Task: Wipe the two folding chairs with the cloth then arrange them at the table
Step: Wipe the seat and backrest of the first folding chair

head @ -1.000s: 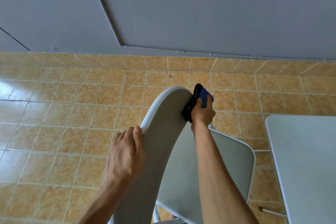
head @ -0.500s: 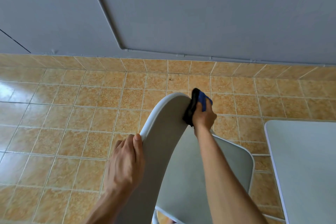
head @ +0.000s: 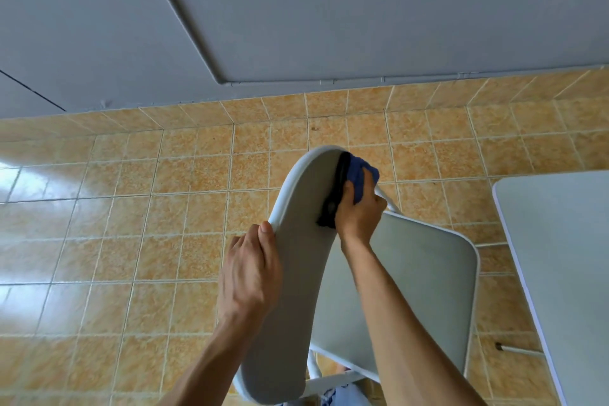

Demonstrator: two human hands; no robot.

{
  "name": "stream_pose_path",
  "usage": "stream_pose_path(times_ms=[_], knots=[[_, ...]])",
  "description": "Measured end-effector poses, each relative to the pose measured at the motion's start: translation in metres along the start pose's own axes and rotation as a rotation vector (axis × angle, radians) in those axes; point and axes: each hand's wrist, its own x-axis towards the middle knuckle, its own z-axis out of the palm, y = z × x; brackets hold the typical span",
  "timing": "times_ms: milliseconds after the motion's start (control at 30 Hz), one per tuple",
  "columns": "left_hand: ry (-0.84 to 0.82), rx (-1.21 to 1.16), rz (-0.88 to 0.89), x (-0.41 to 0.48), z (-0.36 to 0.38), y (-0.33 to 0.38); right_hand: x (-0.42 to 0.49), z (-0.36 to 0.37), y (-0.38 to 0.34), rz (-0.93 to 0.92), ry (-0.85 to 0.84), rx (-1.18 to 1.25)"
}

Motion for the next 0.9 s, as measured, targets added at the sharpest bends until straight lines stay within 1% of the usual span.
stream_pose_path(times_ms=[33,67,100,167,233,300,333,367,433,500,533,567,667,700,767,800,867,900], knots=[[-0.003,0.003,-0.006,0.001,0.000,-0.001,0.003,0.000,0.003,0.152,-0.003,0.002],[-0.008,-0.004,-0.011,0.001,0.000,-0.002,-0.002,0.001,0.001,0.212,-0.016,0.000],[-0.013,-0.016,-0.012,0.002,-0.001,-0.003,-0.016,0.002,-0.003,0.181,-0.025,-0.011],[-0.022,-0.039,-0.011,0.002,-0.001,-0.004,-0.066,0.003,-0.010,-0.023,-0.033,0.037],[-0.029,-0.075,-0.013,0.002,-0.002,-0.006,-0.125,-0.004,-0.010,-0.234,-0.078,0.125],[-0.031,-0.113,-0.011,0.002,-0.004,-0.006,-0.153,-0.011,0.005,-0.329,-0.115,0.134],[-0.031,-0.121,-0.009,0.002,-0.004,-0.007,-0.152,-0.012,0.019,-0.316,-0.118,0.102],[-0.034,-0.123,-0.007,0.003,-0.003,-0.007,-0.148,-0.012,0.035,-0.254,-0.111,0.062],[-0.046,-0.123,-0.015,0.002,-0.003,-0.007,-0.142,-0.014,0.066,-0.032,-0.100,0.005],[-0.052,-0.119,-0.012,0.001,-0.004,-0.004,-0.162,-0.018,0.082,0.153,-0.106,0.022],[-0.050,-0.116,-0.004,0.001,-0.005,-0.003,-0.182,-0.017,0.080,0.172,-0.103,0.053],[-0.047,-0.115,0.003,0.001,-0.006,-0.003,-0.203,-0.016,0.074,0.135,-0.109,0.101],[-0.045,-0.129,0.021,0.001,-0.006,-0.005,-0.256,-0.013,0.063,0.010,-0.196,0.220],[-0.046,-0.135,0.024,0.000,-0.005,-0.007,-0.264,-0.014,0.070,-0.011,-0.200,0.206],[-0.046,-0.139,0.017,0.000,-0.004,-0.009,-0.263,-0.024,0.092,-0.012,-0.126,0.119],[-0.046,-0.138,0.016,0.000,-0.004,-0.010,-0.256,-0.031,0.106,0.052,-0.087,0.084],[-0.045,-0.143,0.020,0.001,-0.004,-0.010,-0.244,-0.043,0.114,0.243,-0.107,0.066],[-0.047,-0.147,0.022,0.001,-0.004,-0.011,-0.239,-0.043,0.112,0.300,-0.105,0.083]])
